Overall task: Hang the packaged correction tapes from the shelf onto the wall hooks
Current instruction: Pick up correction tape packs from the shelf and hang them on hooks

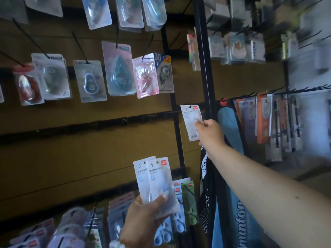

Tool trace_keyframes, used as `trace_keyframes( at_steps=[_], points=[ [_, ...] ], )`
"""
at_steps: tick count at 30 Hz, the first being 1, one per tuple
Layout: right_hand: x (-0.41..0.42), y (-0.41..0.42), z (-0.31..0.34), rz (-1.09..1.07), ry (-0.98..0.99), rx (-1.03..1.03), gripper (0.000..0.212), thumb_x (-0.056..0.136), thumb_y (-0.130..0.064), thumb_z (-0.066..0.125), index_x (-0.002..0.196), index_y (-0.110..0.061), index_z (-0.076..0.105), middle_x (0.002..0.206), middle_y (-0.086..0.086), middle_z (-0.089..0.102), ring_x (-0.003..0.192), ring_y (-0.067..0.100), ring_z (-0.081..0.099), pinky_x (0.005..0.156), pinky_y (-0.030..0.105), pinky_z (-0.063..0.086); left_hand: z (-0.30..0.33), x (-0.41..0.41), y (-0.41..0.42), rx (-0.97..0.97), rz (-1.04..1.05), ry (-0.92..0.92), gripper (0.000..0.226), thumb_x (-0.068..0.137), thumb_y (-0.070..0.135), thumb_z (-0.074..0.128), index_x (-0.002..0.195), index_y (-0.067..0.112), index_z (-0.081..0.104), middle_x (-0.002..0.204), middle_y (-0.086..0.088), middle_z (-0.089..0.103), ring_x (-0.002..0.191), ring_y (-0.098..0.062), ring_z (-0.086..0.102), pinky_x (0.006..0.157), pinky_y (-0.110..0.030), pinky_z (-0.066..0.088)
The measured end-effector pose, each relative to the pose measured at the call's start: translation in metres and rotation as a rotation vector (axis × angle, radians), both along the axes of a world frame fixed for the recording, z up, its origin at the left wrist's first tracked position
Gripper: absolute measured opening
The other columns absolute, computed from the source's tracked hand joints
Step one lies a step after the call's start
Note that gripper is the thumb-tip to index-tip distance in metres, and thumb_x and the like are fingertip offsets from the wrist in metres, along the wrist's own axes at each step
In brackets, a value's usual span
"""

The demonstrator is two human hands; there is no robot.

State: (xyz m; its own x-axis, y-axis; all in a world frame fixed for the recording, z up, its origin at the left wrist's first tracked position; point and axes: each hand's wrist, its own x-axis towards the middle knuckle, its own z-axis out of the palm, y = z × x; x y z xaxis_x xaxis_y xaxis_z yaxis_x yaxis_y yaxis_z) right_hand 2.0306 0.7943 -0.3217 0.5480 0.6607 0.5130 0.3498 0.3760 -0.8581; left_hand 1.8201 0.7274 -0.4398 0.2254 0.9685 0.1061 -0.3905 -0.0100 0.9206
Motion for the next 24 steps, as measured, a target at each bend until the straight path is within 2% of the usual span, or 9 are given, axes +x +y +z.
trace_keyframes(
  at_steps=[3, 7, 10, 13, 14, 16, 19, 22, 24],
  points=[
    [-0.001, 0.004, 0.007, -0.016, -0.028, -0.064, 0.042, 0.094, -0.04, 0.051, 0.092, -0.001, 0.065, 0.087, 0.013, 0.07, 0.071, 0.031, 0.069, 0.064, 0.036, 0.055, -0.001, 0.005, 0.0, 0.009, 0.005, -0.011, 0.055, 0.058, 0.004, 0.074, 0.113, 0.001, 0.065, 0.099, -0.021, 0.076, 0.083, -0.036, 0.075, 0.066, -0.043, 0.058],
    [-0.006, 0.017, 0.018, 0.033, -0.02, -0.256, 0.04, 0.093, -0.043, 0.053, 0.103, -0.004, 0.055, 0.099, 0.012, 0.068, 0.065, 0.026, 0.07, 0.05, 0.025, 0.053, 0.006, 0.013, -0.004, 0.021, -0.015, -0.015, 0.044, 0.061, 0.006, 0.072, 0.105, 0.001, 0.066, 0.087, -0.018, 0.078, 0.067, -0.028, 0.076, 0.05, -0.033, 0.058],
    [-0.011, 0.014, 0.012, 0.048, 0.081, -0.358, 0.053, 0.09, -0.047, 0.056, 0.118, -0.004, 0.041, 0.101, 0.011, 0.062, 0.077, 0.027, 0.068, 0.068, 0.035, 0.059, 0.013, 0.016, -0.005, 0.047, -0.012, -0.063, 0.042, 0.063, 0.005, 0.069, 0.104, 0.0, 0.066, 0.087, -0.017, 0.078, 0.067, -0.026, 0.076, 0.049, -0.029, 0.057],
    [-0.026, -0.014, -0.014, -0.087, -0.062, -0.324, 0.064, 0.087, -0.054, 0.056, 0.125, -0.008, 0.036, 0.102, 0.005, 0.057, 0.071, 0.018, 0.056, 0.055, 0.027, 0.045, 0.016, 0.015, -0.006, 0.087, -0.002, -0.088, 0.037, 0.064, 0.005, 0.068, 0.101, 0.0, 0.067, 0.085, -0.015, 0.078, 0.067, -0.024, 0.076, 0.049, -0.027, 0.057],
    [-0.033, -0.025, -0.026, -0.047, -0.109, -0.281, 0.063, 0.085, -0.058, 0.056, 0.123, -0.01, 0.041, 0.103, 0.002, 0.056, 0.075, 0.017, 0.055, 0.056, 0.026, 0.041, 0.017, 0.015, -0.007, 0.095, -0.002, -0.089, 0.037, 0.065, 0.006, 0.068, 0.101, 0.0, 0.067, 0.084, -0.015, 0.078, 0.067, -0.025, 0.076, 0.049, -0.028, 0.058],
    [-0.05, -0.046, -0.048, 0.176, -0.148, -0.281, 0.053, 0.082, -0.061, 0.056, 0.109, -0.015, 0.054, 0.1, -0.003, 0.062, 0.085, 0.017, 0.06, 0.066, 0.028, 0.047, 0.019, 0.017, -0.007, 0.111, -0.001, -0.088, 0.038, 0.066, 0.006, 0.068, 0.103, -0.001, 0.067, 0.085, -0.014, 0.078, 0.068, -0.024, 0.076, 0.051, -0.028, 0.058],
    [-0.063, -0.061, -0.068, 0.494, -0.028, -0.338, 0.04, 0.08, -0.052, 0.066, 0.094, -0.015, 0.067, 0.094, 0.002, 0.072, 0.09, 0.021, 0.069, 0.084, 0.039, 0.056, 0.021, 0.023, -0.01, 0.143, -0.003, -0.079, 0.034, 0.068, 0.007, 0.068, 0.101, 0.002, 0.069, 0.089, -0.015, 0.078, 0.072, -0.023, 0.076, 0.054, -0.026, 0.059],
    [-0.062, -0.058, -0.072, 0.502, 0.006, -0.294, 0.056, 0.068, -0.056, 0.069, 0.091, -0.004, 0.067, 0.094, 0.013, 0.073, 0.09, 0.031, 0.07, 0.088, 0.046, 0.055, 0.023, 0.028, -0.014, 0.142, -0.002, -0.074, 0.032, 0.071, 0.009, 0.068, 0.102, 0.004, 0.07, 0.091, -0.014, 0.078, 0.075, -0.023, 0.076, 0.056, -0.025, 0.058],
    [-0.061, -0.055, -0.069, 0.458, -0.014, -0.255, 0.053, 0.074, -0.05, 0.068, 0.088, 0.001, 0.063, 0.084, 0.012, 0.07, 0.078, 0.026, 0.067, 0.078, 0.037, 0.053, 0.022, 0.028, -0.014, 0.127, 0.037, -0.066, 0.026, 0.08, 0.011, 0.066, 0.105, 0.005, 0.07, 0.091, -0.01, 0.079, 0.072, -0.019, 0.075, 0.06, -0.027, 0.057]
  ],
)
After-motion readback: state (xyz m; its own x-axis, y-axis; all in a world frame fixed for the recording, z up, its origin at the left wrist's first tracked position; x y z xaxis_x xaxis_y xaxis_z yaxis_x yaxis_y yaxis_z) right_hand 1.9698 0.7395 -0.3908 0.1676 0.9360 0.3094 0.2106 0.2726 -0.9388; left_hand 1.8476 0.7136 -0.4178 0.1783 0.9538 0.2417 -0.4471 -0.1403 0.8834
